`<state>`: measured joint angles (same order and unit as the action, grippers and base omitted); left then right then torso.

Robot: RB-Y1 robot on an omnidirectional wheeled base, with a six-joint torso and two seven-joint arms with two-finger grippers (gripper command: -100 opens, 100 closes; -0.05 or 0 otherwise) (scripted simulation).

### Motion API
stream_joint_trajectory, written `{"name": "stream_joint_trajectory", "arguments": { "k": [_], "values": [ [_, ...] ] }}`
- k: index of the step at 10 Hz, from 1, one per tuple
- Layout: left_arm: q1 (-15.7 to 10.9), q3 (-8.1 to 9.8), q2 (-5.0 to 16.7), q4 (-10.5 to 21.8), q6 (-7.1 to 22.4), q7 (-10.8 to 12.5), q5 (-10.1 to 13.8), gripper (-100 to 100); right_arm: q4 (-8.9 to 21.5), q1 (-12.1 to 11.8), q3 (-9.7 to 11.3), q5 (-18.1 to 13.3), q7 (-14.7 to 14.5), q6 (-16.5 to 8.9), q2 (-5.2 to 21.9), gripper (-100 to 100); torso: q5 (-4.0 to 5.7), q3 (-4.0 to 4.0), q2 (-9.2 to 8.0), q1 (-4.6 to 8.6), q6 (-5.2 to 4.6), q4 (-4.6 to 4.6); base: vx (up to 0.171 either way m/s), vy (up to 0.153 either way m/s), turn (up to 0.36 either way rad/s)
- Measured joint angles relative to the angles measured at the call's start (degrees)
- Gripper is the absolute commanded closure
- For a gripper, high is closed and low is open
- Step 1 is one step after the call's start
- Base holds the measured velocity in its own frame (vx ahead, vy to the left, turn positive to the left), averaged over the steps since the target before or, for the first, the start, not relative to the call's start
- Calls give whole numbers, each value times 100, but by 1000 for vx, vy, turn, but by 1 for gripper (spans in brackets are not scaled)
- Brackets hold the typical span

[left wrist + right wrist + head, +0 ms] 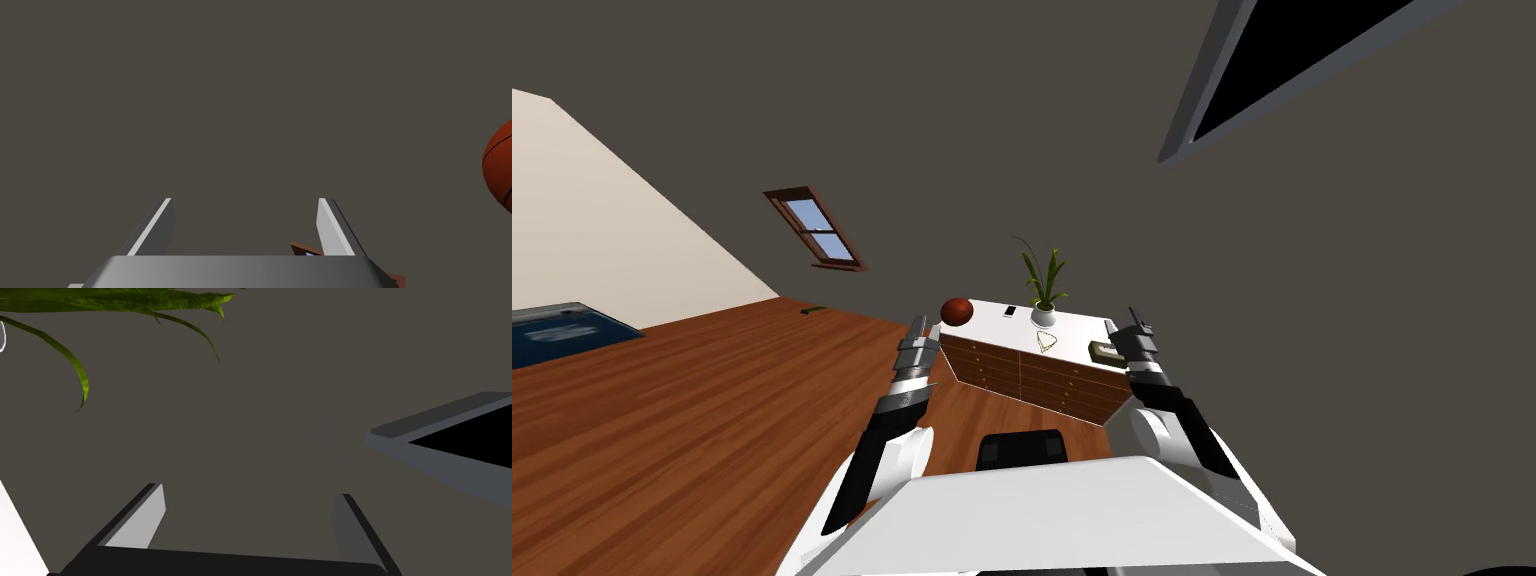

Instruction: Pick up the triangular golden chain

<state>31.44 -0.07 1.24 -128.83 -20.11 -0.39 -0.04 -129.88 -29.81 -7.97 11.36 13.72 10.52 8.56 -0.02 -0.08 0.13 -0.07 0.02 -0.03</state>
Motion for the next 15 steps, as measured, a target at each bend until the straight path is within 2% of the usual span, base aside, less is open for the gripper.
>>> {"name": "stream_joint_trajectory", "arguments": {
  "k": [5, 10, 15],
  "values": [
    [1, 1, 0, 0, 0, 0, 0, 0, 103, -21, -322, 371, 735, -476, 98, -100, 0, 0, -1, 1, -3, 0, 32, 16, 130],
    [0, 0, 0, 0, 0, 0, 0, 0, 277, -26, -755, 850, 1583, -1028, 225, -100, 0, -1, 1, -1, -1, 0, 36, 15, 119],
    [0, 0, 0, 0, 0, 0, 0, 0, 466, -70, -1047, 1219, 2359, -1441, 313, -100, 0, 3, -6, 1, -2, 1, 27, 11, 105]
  ]
}}
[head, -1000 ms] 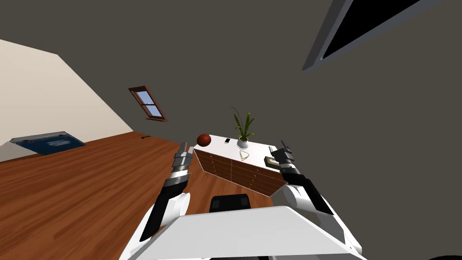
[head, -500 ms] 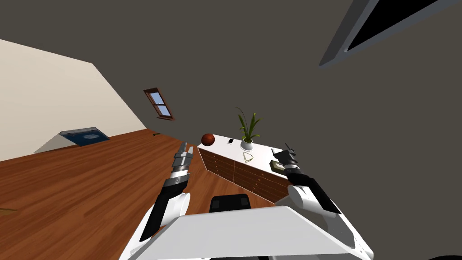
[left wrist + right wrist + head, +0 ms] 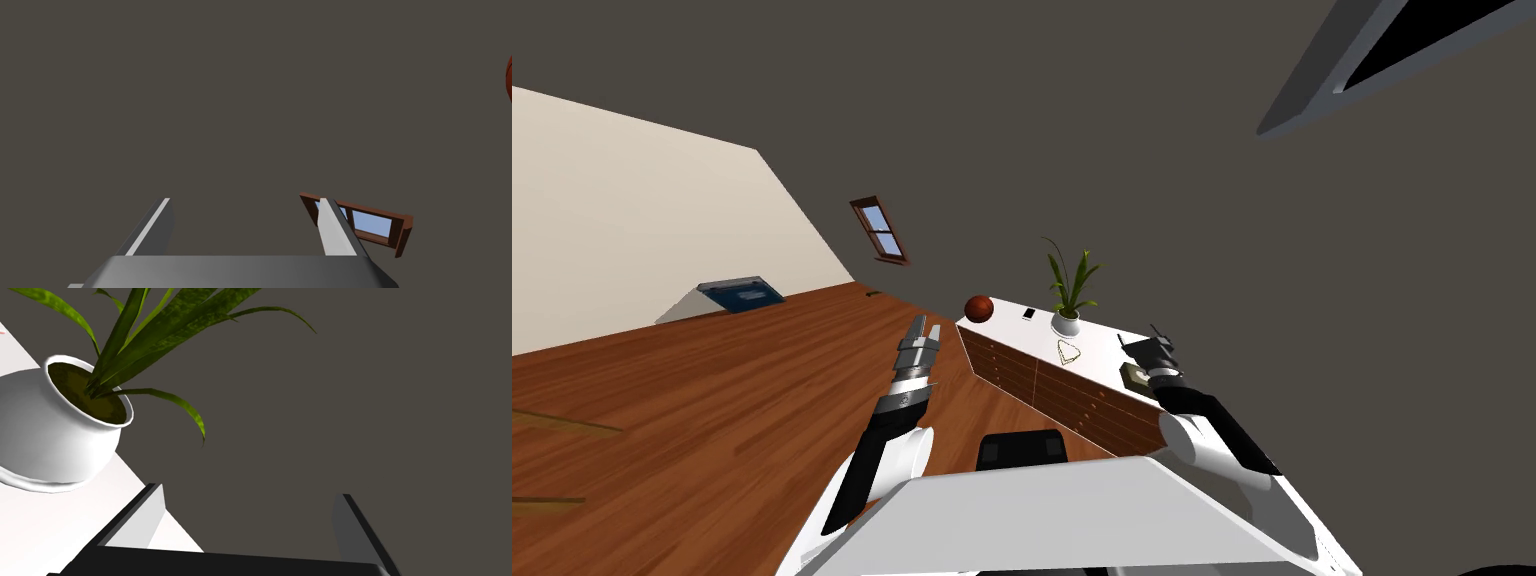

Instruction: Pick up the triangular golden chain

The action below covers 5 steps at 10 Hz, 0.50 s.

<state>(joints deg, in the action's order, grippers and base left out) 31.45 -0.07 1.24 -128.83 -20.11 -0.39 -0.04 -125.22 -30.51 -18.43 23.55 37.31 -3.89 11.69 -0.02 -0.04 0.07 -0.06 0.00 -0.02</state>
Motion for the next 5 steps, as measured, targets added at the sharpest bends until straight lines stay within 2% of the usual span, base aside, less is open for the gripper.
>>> {"name": "stream_joint_trajectory", "arguments": {
  "k": [3, 5],
  "values": [
    [1, 1, 0, 0, 0, 0, 0, 0, 160, 43, -202, 233, 496, -334, 56, -100, 0, -4, 6, -2, -3, -2, 42, 16, 137],
    [1, 1, 0, 0, 0, 0, 0, 0, 270, 61, -379, 426, 836, -612, 124, -100, 0, -4, 7, 1, -4, -2, 26, 5, 32]
  ]
}}
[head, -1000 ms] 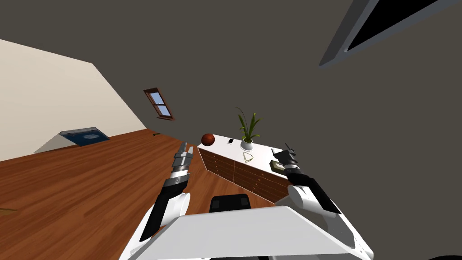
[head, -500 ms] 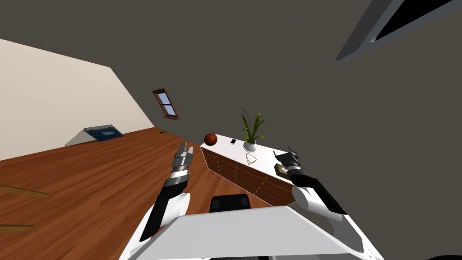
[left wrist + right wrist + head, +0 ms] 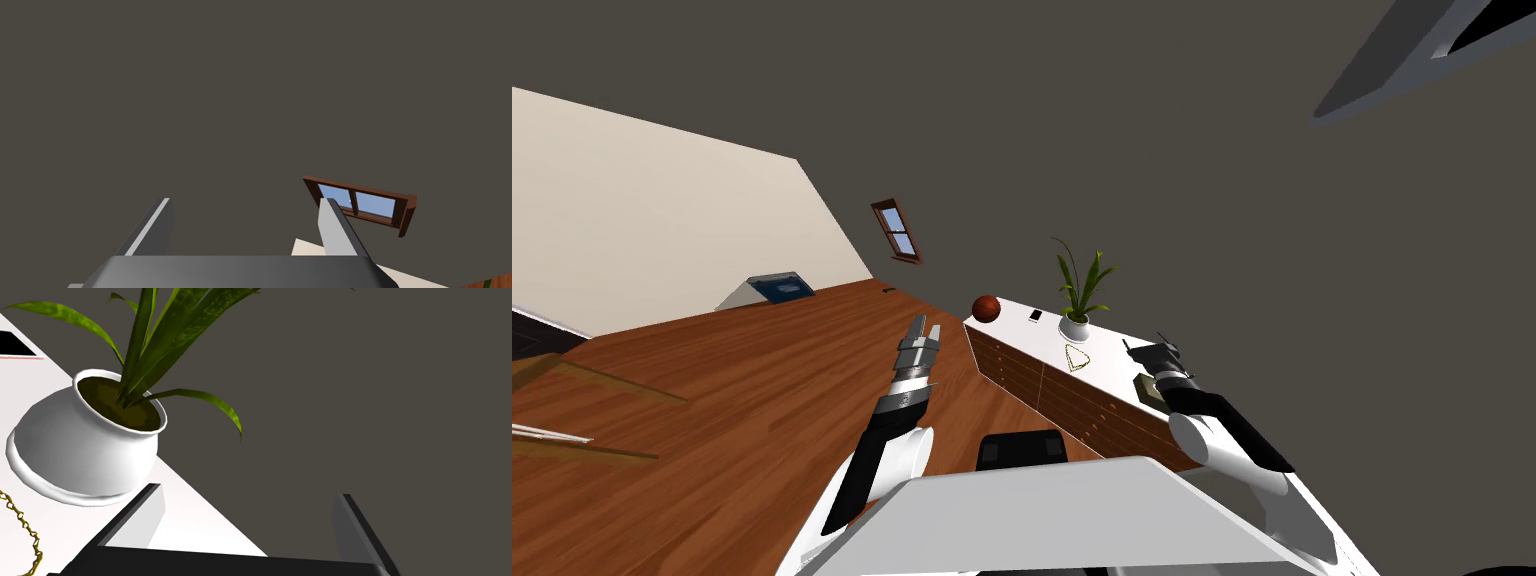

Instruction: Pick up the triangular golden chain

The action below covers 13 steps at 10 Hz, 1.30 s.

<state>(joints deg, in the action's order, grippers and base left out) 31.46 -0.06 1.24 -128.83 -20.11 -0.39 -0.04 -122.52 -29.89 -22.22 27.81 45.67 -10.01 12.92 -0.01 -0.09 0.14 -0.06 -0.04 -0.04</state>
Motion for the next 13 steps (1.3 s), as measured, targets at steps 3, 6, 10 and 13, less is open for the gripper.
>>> {"name": "stream_joint_trajectory", "arguments": {
  "k": [3, 6, 10, 13],
  "values": [
    [0, 0, 0, 0, 0, 0, 0, 0, 143, 14, -143, 178, 429, -263, 47, -100, -1, 4, -7, -4, 0, 2, 28, 18, 124],
    [0, 0, 0, 0, 0, 0, 0, 0, 287, 18, -300, 375, 846, -561, 99, -100, 0, 5, -8, -1, -1, 2, 27, 12, 83],
    [0, 0, 0, 0, 0, 0, 0, 0, 571, 43, -586, 727, 1491, -1060, 215, -100, -1, 2, -4, -3, 0, 1, 34, 13, 93],
    [0, 0, 0, 0, 0, 0, 0, 0, 802, 169, -770, 888, 1929, -1472, 293, -100, -1, 5, -9, -3, -2, 2, 23, 14, 59]
  ]
}}
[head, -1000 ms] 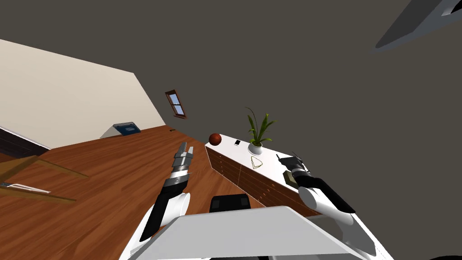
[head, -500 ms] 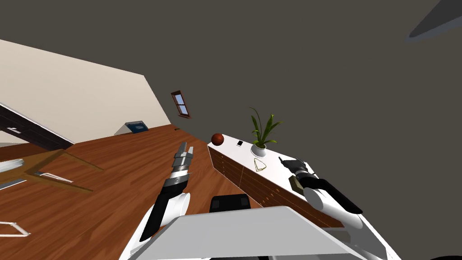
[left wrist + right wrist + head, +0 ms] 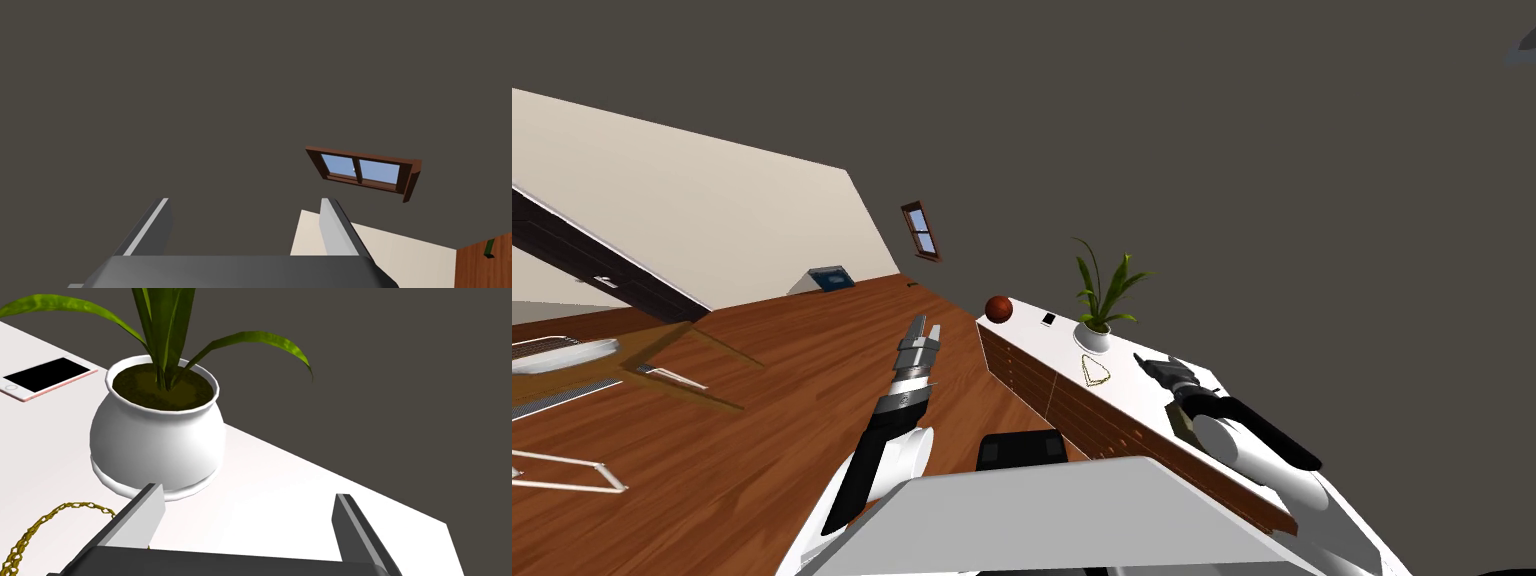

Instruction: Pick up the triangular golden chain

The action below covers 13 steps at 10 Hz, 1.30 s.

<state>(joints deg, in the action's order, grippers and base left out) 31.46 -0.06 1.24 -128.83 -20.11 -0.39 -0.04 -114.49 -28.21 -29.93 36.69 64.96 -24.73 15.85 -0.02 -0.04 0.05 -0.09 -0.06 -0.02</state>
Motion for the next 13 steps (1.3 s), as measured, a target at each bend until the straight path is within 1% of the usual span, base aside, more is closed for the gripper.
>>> {"name": "stream_joint_trajectory", "arguments": {
  "k": [1, 2, 3, 6, 8, 9, 10, 11, 12, 13],
  "values": [
    [0, 0, 0, 0, 0, 0, 0, 0, 94, 71, -91, 45, 157, -179, 9, -100, 0, 0, 2, -1, 3, 0, 22, 15, 84],
    [0, 0, 0, 0, 0, 0, 0, 0, 164, 68, -139, 122, 312, -303, 49, -100, 0, 0, 1, -1, 1, 0, 40, 19, 110],
    [0, 0, 0, 0, 0, 0, 0, 0, 270, 28, -225, 277, 467, -434, 104, -100, 0, -2, 5, -2, 1, -1, 35, 14, 60],
    [0, 0, 0, 0, 0, 0, 0, 0, 539, 107, -422, 487, 969, -878, 202, -100, -1, -2, 4, -3, 0, -1, 33, 21, 86],
    [0, 0, 0, 0, 0, 0, 0, 0, 786, 235, -544, 576, 1316, -1205, 262, -100, -1, -2, 3, -3, 0, -1, 29, 24, 72],
    [0, 0, 0, 0, 0, 0, 0, 0, 992, 280, -621, 714, 1470, -1349, 344, -100, -1, -2, 4, -5, 1, -1, 31, 18, 45],
    [0, 0, 0, 0, 0, 0, 0, 0, 1072, 290, -667, 773, 1618, -1486, 367, -100, -1, -2, 3, -3, 0, -1, 32, 16, 93],
    [0, 0, 0, 0, 0, 0, 0, 0, 1269, 289, -740, 941, 1731, -1595, 427, -100, 0, -2, 3, -2, 1, -1, 27, 14, 42],
    [0, 0, 0, 0, 0, 0, 0, 0, 1312, 318, -788, 951, 1890, -1752, 435, -100, -1, -1, 2, -2, 0, 0, 31, 26, 96],
    [0, 0, 0, 0, 0, 0, 0, 0, 1435, 373, -868, 1003, 2069, -1928, 472, -100, -1, -2, 4, -5, 2, -1, 30, 19, 33]
  ]
}}
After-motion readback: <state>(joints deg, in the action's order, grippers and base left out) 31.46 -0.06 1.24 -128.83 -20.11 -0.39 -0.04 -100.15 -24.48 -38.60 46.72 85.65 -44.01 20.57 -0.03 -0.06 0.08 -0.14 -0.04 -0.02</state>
